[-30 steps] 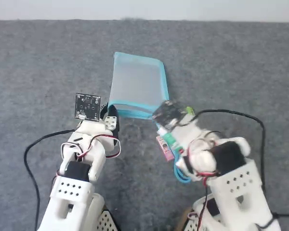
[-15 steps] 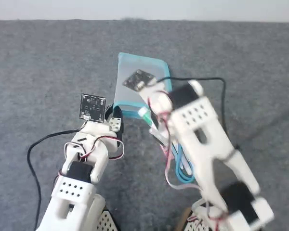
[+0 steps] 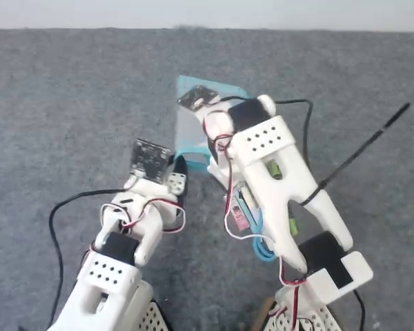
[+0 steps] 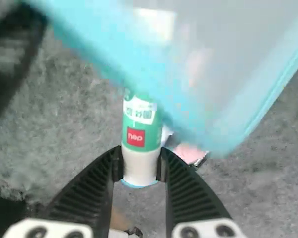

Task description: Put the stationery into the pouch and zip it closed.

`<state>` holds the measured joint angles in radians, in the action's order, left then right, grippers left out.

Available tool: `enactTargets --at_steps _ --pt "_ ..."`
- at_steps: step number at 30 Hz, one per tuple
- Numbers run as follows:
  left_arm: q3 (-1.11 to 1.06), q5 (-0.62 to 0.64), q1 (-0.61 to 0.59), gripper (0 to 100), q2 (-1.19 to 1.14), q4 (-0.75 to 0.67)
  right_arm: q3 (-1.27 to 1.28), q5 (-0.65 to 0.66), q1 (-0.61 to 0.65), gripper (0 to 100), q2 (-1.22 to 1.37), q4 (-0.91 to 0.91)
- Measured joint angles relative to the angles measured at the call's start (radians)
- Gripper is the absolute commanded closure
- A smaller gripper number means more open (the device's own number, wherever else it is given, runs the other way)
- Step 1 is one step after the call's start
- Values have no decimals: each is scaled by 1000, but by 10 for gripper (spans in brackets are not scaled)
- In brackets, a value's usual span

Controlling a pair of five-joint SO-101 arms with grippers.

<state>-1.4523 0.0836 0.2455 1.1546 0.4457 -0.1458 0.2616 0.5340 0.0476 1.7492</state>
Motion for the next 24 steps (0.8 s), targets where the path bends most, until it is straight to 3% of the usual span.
enactTargets --at_steps 12,20,24 --pt "2 -12 35 989 0 0 -218 -34 -17 977 112 6" --pt "2 -12 35 989 0 0 -356 -60 -11 813 224 6" --pt "2 -34 35 989 0 0 -362 -63 -6 794 224 6"
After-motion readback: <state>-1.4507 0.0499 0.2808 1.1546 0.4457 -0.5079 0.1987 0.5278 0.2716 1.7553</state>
